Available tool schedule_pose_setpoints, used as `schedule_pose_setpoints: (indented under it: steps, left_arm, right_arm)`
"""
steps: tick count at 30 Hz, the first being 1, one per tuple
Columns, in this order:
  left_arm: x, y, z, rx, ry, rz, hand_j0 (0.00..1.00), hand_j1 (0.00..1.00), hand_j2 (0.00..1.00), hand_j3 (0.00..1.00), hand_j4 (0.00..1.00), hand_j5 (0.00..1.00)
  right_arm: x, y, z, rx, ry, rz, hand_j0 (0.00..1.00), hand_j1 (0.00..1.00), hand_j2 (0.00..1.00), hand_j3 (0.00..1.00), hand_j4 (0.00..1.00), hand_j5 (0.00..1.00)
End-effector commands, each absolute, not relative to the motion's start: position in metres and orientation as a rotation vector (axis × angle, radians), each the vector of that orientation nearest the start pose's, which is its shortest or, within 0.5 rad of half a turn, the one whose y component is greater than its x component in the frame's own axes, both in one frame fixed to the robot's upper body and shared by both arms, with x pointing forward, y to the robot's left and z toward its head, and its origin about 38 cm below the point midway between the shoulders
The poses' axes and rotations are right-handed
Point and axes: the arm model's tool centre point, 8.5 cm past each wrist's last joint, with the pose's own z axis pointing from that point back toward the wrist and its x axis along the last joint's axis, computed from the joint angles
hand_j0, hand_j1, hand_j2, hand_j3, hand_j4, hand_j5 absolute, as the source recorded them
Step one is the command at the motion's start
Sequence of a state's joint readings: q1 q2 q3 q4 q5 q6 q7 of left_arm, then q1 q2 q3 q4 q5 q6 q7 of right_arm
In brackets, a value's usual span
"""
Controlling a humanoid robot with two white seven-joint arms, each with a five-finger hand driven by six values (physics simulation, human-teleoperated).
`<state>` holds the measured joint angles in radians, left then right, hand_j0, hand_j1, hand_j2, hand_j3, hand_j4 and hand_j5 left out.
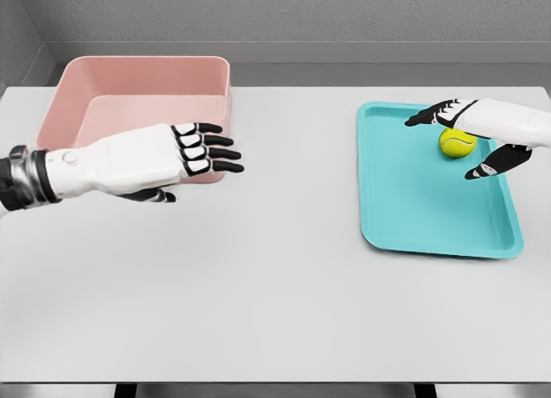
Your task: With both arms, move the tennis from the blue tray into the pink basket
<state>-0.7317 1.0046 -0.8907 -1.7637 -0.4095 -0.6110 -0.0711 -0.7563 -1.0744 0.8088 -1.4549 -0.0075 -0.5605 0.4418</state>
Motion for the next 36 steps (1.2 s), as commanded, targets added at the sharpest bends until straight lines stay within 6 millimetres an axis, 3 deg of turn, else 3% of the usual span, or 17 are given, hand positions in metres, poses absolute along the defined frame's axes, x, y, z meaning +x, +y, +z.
schedule_pose_setpoints:
  steps: [1,5,10,13,14,18,21,27,36]
  left_arm:
    - [0.37,0.256,0.252,-0.43,2.154,2.604,1.0,1.0,1.0,1.0,1.0,1.0]
    - [0.369,0.256,0.25,-0.422,2.159,2.606,1.0,1.0,1.0,1.0,1.0,1.0]
    - [0.36,0.254,0.227,-0.327,2.12,2.683,1.0,1.0,1.0,1.0,1.0,1.0]
    - [0.373,0.251,0.261,-0.435,2.09,2.607,1.0,1.0,1.0,1.0,1.0,1.0]
    - [0.374,0.249,0.263,-0.437,2.088,2.595,1.0,1.0,1.0,1.0,1.0,1.0]
    - [0.369,0.226,0.243,-0.306,2.001,2.63,1.0,1.0,1.0,1.0,1.0,1.0]
    - [0.366,0.22,0.235,-0.259,1.992,2.643,1.0,1.0,1.0,1.0,1.0,1.0]
    - [0.366,0.226,0.235,-0.273,1.974,2.662,1.0,1.0,1.0,1.0,1.0,1.0]
    - [0.365,0.242,0.236,-0.312,1.953,2.703,1.0,1.0,1.0,1.0,1.0,1.0]
  right_arm:
    - [0.421,-0.364,0.263,-0.299,-1.471,1.843,1.0,1.0,1.0,1.0,1.0,1.0]
    - [0.422,-0.366,0.262,-0.308,-1.459,1.844,1.0,1.0,1.0,1.0,1.0,1.0]
    - [0.427,-0.376,0.256,-0.367,-1.381,1.836,1.0,1.0,1.0,1.0,1.0,1.0]
    - [0.435,-0.386,0.249,-0.4,-1.327,1.777,1.0,1.0,1.0,1.0,1.0,1.0]
    - [0.439,-0.387,0.245,-0.401,-1.318,1.756,1.0,1.0,1.0,1.0,1.0,1.0]
    - [0.453,-0.385,0.231,-0.423,-1.282,1.729,1.0,1.0,1.0,1.0,1.0,1.0]
    - [0.464,-0.378,0.219,-0.467,-1.229,1.726,1.0,1.0,1.0,1.0,1.0,1.0]
    - [0.483,-0.368,0.201,-0.49,-1.187,1.725,1.0,1.0,1.0,1.0,1.0,1.0]
    - [0.486,-0.383,0.188,-0.495,-1.121,1.712,1.0,1.0,1.0,1.0,1.0,1.0]
